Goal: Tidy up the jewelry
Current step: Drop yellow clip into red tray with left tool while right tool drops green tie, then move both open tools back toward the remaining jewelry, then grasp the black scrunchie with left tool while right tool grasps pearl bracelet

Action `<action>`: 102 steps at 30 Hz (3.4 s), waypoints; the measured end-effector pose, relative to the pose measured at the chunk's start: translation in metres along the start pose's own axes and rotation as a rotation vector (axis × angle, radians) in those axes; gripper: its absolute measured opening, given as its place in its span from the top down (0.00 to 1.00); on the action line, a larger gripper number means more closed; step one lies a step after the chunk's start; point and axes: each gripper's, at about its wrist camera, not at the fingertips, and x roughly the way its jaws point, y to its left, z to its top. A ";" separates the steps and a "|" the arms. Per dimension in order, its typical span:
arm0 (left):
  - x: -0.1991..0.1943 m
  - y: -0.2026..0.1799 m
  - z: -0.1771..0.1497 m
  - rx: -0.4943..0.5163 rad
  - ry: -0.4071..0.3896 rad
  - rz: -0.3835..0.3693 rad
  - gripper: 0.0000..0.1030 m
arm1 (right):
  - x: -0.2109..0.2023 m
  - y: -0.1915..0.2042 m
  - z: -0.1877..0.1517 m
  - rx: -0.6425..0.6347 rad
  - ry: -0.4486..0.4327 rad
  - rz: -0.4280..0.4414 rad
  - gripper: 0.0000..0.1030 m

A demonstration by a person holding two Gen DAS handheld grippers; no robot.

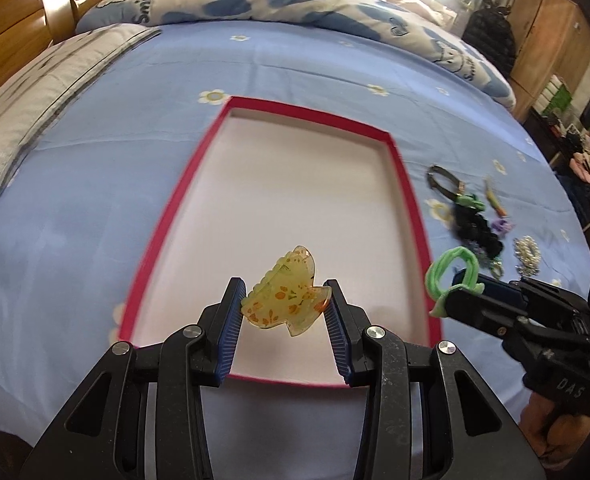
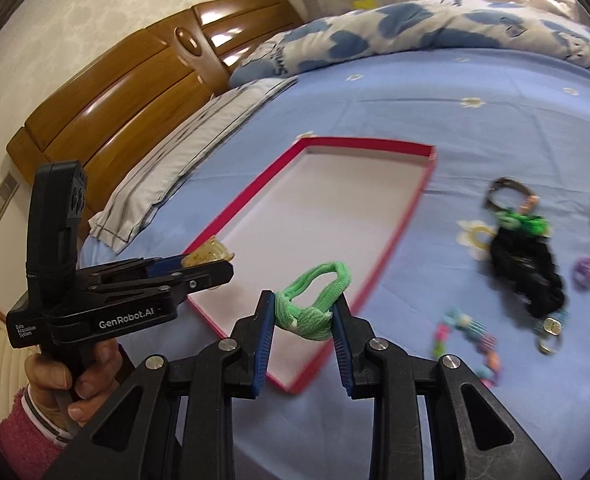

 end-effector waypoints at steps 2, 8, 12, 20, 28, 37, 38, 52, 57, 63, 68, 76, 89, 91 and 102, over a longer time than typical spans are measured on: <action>0.005 0.005 0.003 0.008 0.009 0.021 0.63 | 0.014 0.003 0.003 -0.008 0.026 0.007 0.73; 0.025 0.017 0.003 0.009 0.070 0.054 0.63 | 0.045 0.010 0.008 -0.036 0.102 0.015 0.73; 0.035 0.022 0.001 0.002 0.101 0.055 0.63 | 0.060 0.011 0.007 -0.051 0.159 0.017 0.70; 0.040 0.017 -0.002 0.045 0.106 0.097 0.63 | 0.071 0.016 0.007 -0.086 0.196 0.023 0.68; 0.041 0.014 -0.002 0.053 0.115 0.106 0.56 | 0.069 0.013 0.009 -0.081 0.195 0.043 0.60; 0.038 0.014 0.000 0.026 0.119 0.111 0.45 | 0.057 0.009 0.006 -0.065 0.175 0.040 0.57; 0.035 0.015 0.000 0.018 0.112 0.107 0.40 | 0.052 0.007 0.005 -0.060 0.166 0.042 0.57; 0.005 -0.014 0.004 -0.002 0.056 0.035 0.36 | -0.034 -0.038 -0.004 0.040 -0.008 -0.021 0.55; 0.003 -0.044 0.008 0.035 0.052 -0.010 0.36 | -0.061 -0.072 -0.011 0.114 -0.046 -0.087 0.54; 0.006 -0.086 0.008 0.091 0.061 -0.071 0.34 | -0.091 -0.107 -0.024 0.191 -0.087 -0.144 0.54; 0.015 -0.122 0.009 0.131 0.082 -0.113 0.34 | -0.113 -0.135 -0.035 0.250 -0.114 -0.198 0.54; 0.033 -0.157 0.016 0.141 0.115 -0.172 0.34 | -0.145 -0.186 -0.059 0.338 -0.150 -0.329 0.54; 0.083 -0.191 0.039 0.127 0.161 -0.189 0.34 | -0.153 -0.252 -0.058 0.411 -0.160 -0.468 0.54; 0.093 -0.191 0.042 0.109 0.179 -0.207 0.34 | -0.149 -0.258 -0.056 0.416 -0.147 -0.472 0.55; 0.118 -0.206 0.047 0.134 0.213 -0.234 0.82 | -0.118 -0.271 -0.051 0.385 -0.085 -0.508 0.80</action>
